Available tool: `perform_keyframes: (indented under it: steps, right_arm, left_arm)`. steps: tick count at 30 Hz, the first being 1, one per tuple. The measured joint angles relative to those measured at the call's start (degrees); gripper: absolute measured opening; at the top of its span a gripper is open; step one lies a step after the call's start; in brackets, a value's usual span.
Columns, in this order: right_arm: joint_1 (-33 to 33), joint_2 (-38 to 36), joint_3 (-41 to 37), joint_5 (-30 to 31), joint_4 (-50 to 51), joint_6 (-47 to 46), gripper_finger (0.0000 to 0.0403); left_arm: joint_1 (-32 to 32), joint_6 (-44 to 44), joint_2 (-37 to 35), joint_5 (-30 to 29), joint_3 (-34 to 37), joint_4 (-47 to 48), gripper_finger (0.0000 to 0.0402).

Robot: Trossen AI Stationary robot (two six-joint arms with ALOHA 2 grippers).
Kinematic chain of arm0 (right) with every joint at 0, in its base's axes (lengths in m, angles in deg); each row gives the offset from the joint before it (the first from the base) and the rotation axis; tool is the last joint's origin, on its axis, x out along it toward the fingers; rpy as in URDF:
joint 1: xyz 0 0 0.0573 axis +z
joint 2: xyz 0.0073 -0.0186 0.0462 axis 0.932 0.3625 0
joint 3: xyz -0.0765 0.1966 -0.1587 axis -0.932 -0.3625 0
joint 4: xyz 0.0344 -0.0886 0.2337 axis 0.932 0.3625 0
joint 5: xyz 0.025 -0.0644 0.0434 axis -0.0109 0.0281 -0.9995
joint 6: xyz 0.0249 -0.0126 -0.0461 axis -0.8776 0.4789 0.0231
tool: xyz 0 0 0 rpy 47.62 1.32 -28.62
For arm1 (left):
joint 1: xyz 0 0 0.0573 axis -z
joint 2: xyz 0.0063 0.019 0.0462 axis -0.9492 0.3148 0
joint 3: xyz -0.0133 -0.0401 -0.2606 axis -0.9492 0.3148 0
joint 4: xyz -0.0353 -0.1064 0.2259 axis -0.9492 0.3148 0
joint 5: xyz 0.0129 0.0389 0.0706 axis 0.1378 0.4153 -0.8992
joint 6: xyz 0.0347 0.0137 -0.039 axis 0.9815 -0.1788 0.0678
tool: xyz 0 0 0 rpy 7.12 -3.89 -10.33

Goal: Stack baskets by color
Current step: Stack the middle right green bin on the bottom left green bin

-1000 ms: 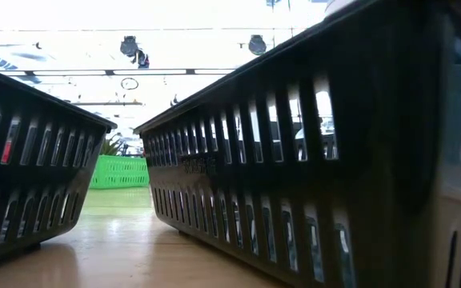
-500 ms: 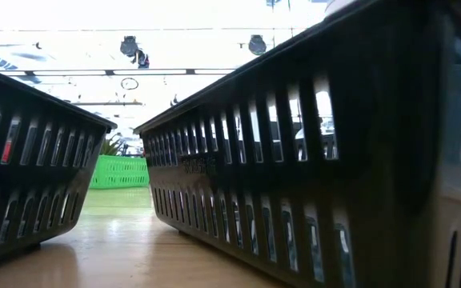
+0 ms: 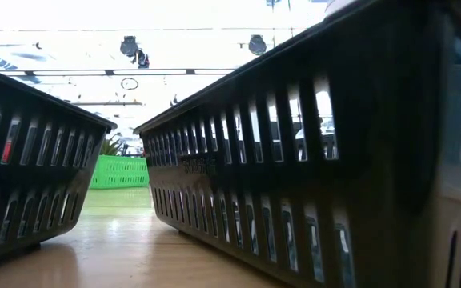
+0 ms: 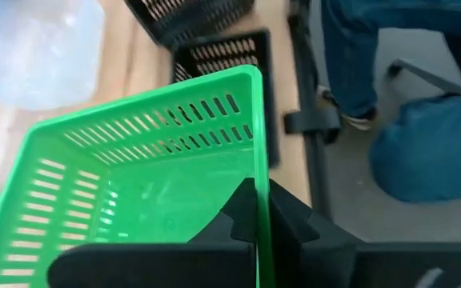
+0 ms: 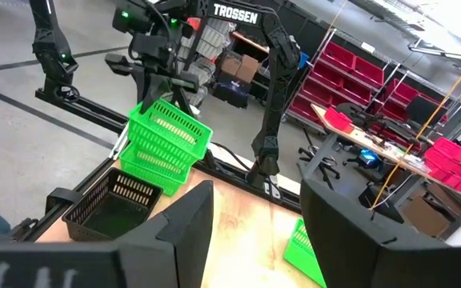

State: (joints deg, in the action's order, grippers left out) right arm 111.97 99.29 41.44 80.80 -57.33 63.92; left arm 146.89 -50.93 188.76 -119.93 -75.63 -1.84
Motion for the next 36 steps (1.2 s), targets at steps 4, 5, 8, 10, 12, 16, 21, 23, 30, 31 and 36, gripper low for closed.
perform_keyframes:
  steps: [4,5,8,10,12,16,21,23,30,31,36]
  right_arm:
    - [0.0,0.0,0.0,0.0,0.0,0.0,0.0180]
    - [0.0,0.0,0.0,0.0,0.0,0.0,0.0180]
    - [0.0,0.0,0.0,0.0,0.0,0.0,0.0180]
    - [0.0,0.0,0.0,0.0,0.0,0.0,0.0180]
    - [0.0,0.0,0.0,0.0,0.1,0.0,0.0180]
    - [0.0,0.0,0.0,0.0,0.4,0.0,0.0180]
    - [0.0,0.0,0.0,0.0,0.5,-0.2,0.0180]
    - [0.0,0.0,0.0,0.0,0.5,-0.2,0.0180]
    - [0.0,0.0,0.0,0.0,0.5,-0.2,0.0180]
    - [0.0,0.0,0.0,0.0,0.5,-0.2,0.0180]
    - [0.0,0.0,0.0,0.0,0.5,-0.2,0.0180]
  left_arm:
    - [0.7,-0.2,0.0,0.3,0.0,-2.0,0.0015]
    - [0.7,-0.9,0.0,0.4,0.0,-1.9,0.0014]
    - [0.8,-3.1,0.0,1.2,0.0,-0.7,0.0007]
    - [0.8,-5.4,0.0,2.9,0.5,0.0,0.0008]
    - [0.5,-6.4,0.0,4.9,1.4,0.1,0.0011]
    - [0.5,-7.8,0.0,7.5,4.0,0.0,0.0007]
    - [0.7,-8.2,0.0,8.5,6.1,-1.0,0.0014]
    - [0.7,-7.5,0.0,9.4,6.6,-2.6,0.0013]
    - [0.7,-5.4,0.0,10.4,8.8,-4.5,0.0013]
    - [0.7,-4.7,0.0,10.4,9.3,-4.5,0.0014]
    - [0.7,-1.7,0.0,10.5,10.6,-5.3,0.0006]
